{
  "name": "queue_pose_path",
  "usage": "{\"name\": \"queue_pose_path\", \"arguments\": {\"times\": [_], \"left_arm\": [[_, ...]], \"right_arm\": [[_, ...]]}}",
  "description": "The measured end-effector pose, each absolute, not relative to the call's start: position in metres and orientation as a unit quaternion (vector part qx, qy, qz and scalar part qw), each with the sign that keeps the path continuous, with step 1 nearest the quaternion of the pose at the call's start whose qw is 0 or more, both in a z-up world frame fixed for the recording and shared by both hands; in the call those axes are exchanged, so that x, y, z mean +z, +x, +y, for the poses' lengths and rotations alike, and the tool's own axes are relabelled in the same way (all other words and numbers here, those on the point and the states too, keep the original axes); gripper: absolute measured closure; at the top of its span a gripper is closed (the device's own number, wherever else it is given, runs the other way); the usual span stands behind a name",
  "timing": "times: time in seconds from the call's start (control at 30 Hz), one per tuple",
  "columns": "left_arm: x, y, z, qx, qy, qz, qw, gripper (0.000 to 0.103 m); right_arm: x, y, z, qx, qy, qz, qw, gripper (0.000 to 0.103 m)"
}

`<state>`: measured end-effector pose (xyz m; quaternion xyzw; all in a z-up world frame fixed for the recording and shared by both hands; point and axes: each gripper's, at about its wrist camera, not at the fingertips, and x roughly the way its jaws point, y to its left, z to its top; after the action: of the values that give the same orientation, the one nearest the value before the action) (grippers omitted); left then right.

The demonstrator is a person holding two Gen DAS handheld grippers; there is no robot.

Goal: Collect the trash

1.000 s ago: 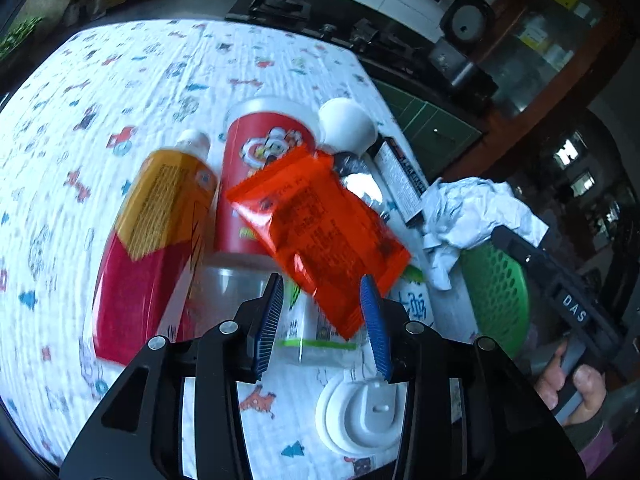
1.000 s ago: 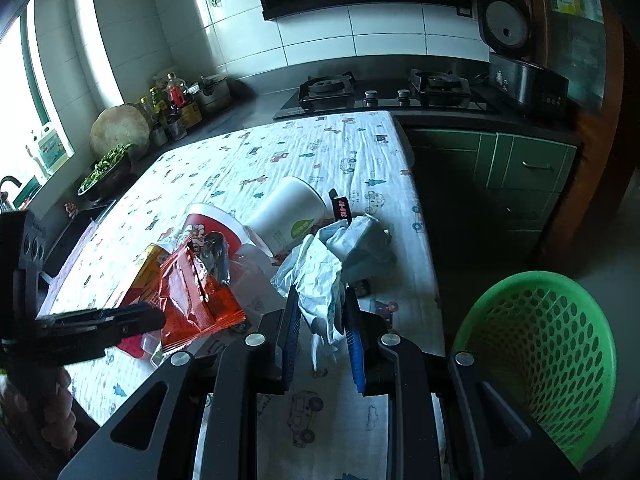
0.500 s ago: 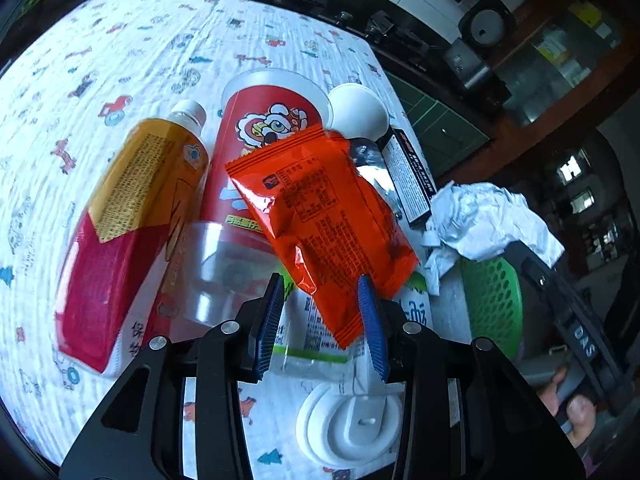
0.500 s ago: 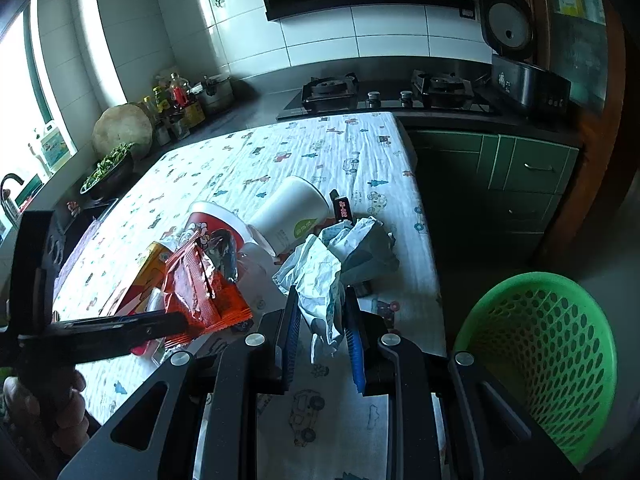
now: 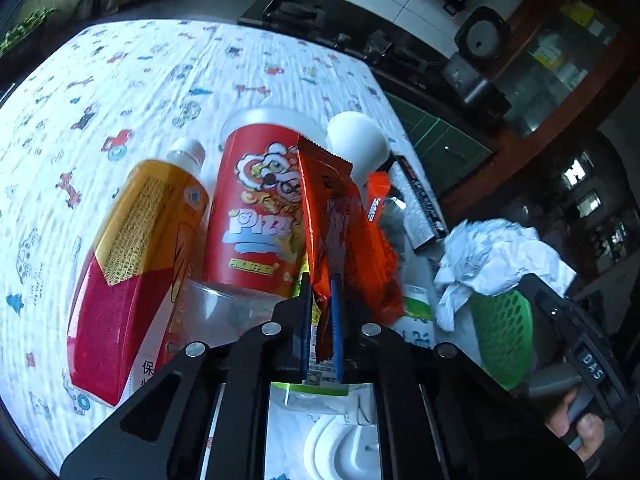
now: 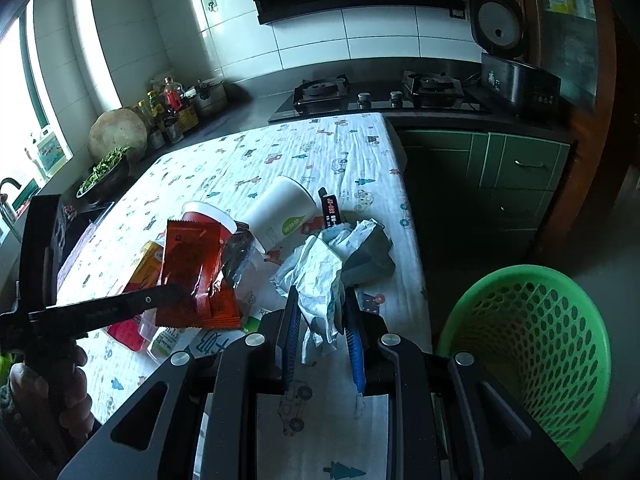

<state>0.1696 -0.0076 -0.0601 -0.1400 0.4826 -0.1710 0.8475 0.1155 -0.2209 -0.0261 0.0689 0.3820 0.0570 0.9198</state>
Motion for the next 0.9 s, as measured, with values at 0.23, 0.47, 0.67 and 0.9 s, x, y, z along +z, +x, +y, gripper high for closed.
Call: {"name": "queue_pose_path", "arguments": {"times": [0.23,0.47,0.67,0.9], "left_arm": [[-0.036,0.159,-0.006,-0.191,-0.139,0.455,0.859,0.097],[-0.017,0.152,-0.012,-0.211,-0.136,0.435,0.865,0.097],[-0.005,0.148,-0.024,-0.232,-0.128,0.430,0.863,0.097],[0.005,0.150,-0.052,-0.259,-0.113,0.424,0.860,0.097]], "right_arm": [[-0.023,0.109,-0.227,0.056,0.067,0.381,0.920,0.091],[-0.026,0.104,-0.235,0.053,0.073,0.385,0.918,0.099],[-0.022,0.097,-0.242,0.046,0.074,0.375,0.923,0.100],[-0.017,0.084,-0.272,0.006,0.077,0.371,0.925,0.100]]}}
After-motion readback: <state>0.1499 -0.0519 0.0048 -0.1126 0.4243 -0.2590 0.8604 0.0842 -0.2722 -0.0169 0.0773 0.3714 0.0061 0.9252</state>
